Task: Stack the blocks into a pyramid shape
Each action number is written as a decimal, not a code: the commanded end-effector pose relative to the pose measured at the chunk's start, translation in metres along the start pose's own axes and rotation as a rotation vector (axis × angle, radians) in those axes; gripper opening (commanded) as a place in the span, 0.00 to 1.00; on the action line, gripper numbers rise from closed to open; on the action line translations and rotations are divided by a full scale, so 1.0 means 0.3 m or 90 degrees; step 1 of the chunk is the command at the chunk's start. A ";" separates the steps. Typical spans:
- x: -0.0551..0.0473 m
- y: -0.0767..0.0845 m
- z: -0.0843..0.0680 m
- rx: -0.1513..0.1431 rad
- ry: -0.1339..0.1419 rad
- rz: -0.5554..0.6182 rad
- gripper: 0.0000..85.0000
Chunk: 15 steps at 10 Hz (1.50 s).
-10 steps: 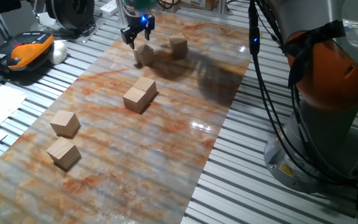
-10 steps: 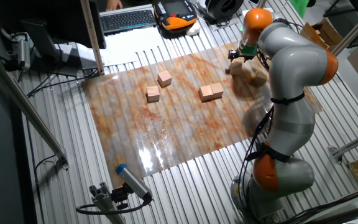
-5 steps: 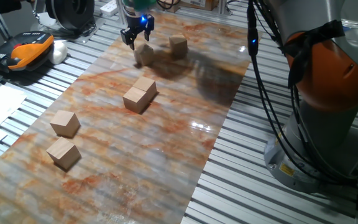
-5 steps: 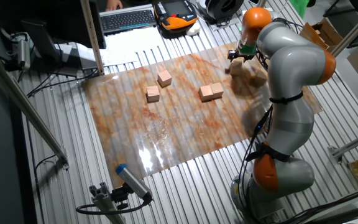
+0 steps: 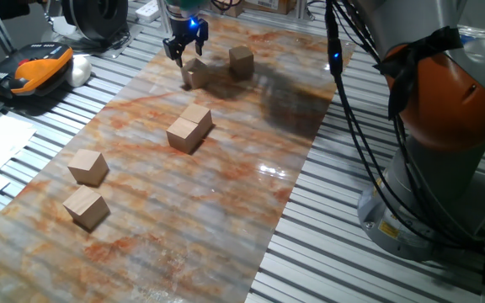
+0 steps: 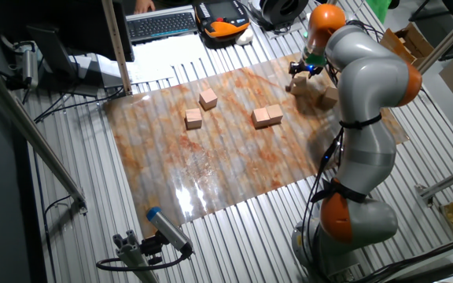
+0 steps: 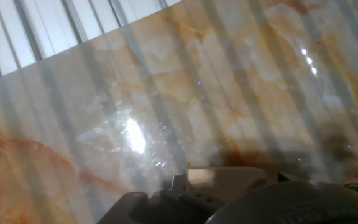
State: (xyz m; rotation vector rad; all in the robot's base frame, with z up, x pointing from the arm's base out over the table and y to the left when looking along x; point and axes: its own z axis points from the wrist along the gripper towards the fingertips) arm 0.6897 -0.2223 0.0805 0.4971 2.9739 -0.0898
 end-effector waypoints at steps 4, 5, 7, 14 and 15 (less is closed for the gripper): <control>-0.001 0.004 0.007 -0.005 0.009 -0.013 0.80; -0.001 0.004 0.010 -0.005 0.010 -0.012 0.80; 0.000 0.004 0.016 -0.004 0.013 -0.012 0.80; 0.017 0.004 0.033 -0.018 0.056 -0.013 0.80; 0.019 0.003 0.034 -0.018 0.059 -0.012 0.80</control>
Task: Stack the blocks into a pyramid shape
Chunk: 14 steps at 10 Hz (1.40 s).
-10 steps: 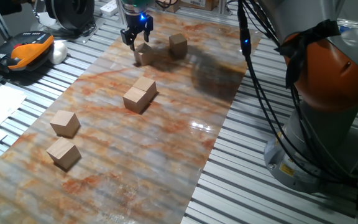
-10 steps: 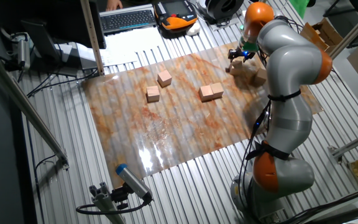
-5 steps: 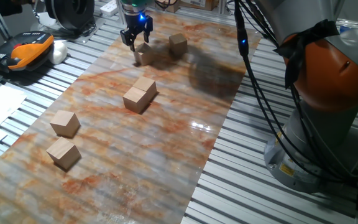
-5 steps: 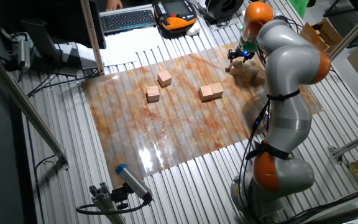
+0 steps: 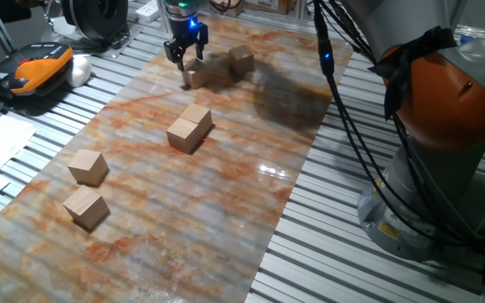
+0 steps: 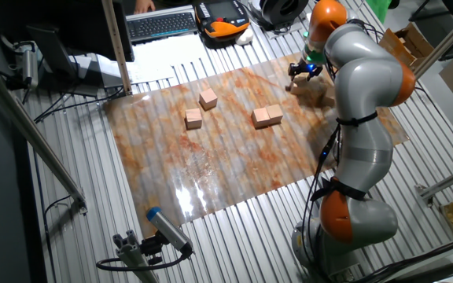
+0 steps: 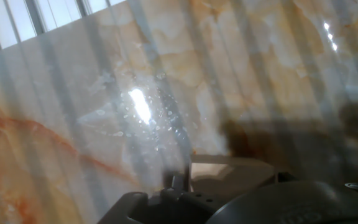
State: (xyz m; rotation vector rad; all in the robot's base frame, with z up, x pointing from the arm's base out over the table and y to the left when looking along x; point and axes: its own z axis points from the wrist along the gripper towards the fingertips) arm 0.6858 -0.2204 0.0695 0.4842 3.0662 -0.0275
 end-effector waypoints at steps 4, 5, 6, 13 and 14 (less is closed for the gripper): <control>0.016 0.005 0.021 0.001 -0.001 0.007 0.80; 0.018 0.005 0.022 0.000 -0.001 0.007 0.80; 0.019 0.006 0.023 0.001 -0.001 0.009 0.80; 0.021 0.010 0.032 -0.004 0.000 0.009 0.60; 0.022 0.009 0.032 -0.011 0.004 0.007 0.60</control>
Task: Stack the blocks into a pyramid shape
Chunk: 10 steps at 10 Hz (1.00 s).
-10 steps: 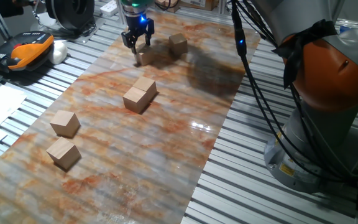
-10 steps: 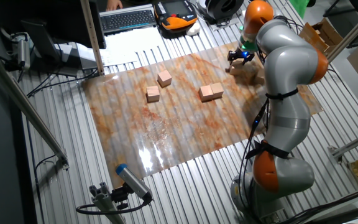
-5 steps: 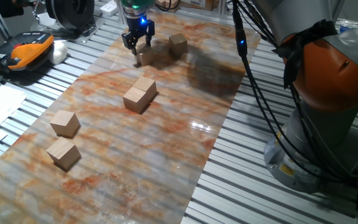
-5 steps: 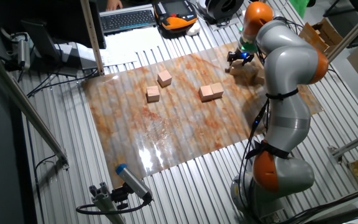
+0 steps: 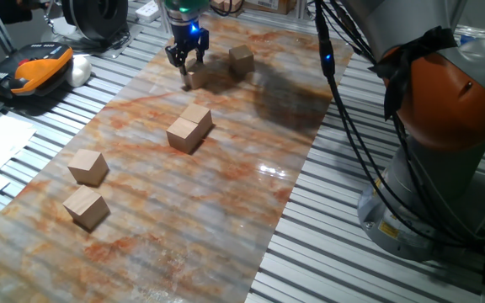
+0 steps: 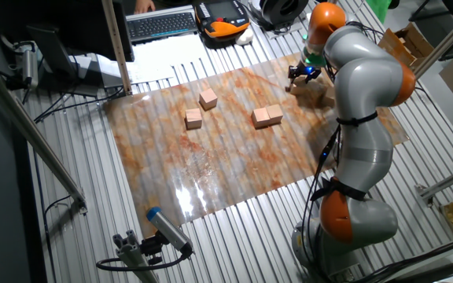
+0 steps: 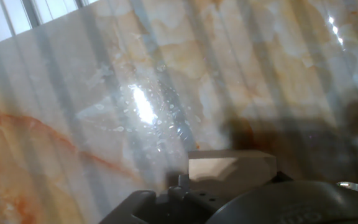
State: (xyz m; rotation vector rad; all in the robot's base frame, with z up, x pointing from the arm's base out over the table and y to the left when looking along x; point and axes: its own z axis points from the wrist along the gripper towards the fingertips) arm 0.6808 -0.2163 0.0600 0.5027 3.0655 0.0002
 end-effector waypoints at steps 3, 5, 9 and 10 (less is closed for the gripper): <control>0.009 -0.004 0.000 -0.007 0.005 0.001 0.00; 0.022 0.002 -0.011 0.013 0.002 -0.003 0.00; 0.095 0.025 -0.010 0.016 -0.011 -0.009 0.00; 0.117 0.032 -0.006 0.012 -0.012 -0.005 0.00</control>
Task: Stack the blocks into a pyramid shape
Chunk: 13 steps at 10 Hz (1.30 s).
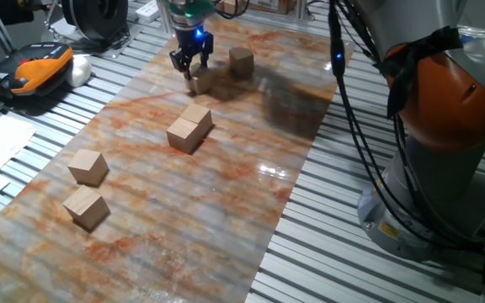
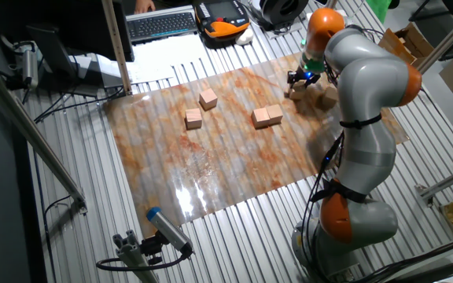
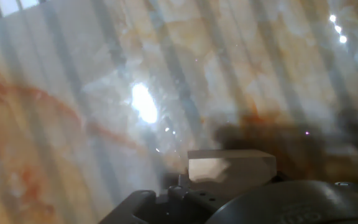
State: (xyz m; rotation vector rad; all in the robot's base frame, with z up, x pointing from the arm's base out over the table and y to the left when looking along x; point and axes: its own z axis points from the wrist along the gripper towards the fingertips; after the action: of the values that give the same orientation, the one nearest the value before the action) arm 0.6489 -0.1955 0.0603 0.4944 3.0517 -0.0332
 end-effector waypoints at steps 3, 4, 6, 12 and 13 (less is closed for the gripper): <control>0.060 -0.011 -0.031 -0.005 0.013 0.046 0.00; 0.075 -0.003 -0.042 0.000 0.012 0.059 0.00; 0.085 -0.009 -0.046 -0.010 0.023 0.147 0.00; 0.094 0.038 -0.033 0.053 -0.004 0.431 0.00; 0.103 0.071 -0.023 0.069 -0.009 0.458 0.00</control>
State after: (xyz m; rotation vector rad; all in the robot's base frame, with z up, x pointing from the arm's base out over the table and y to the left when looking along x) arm 0.6262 -0.1658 0.0649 1.0992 2.8675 -0.1542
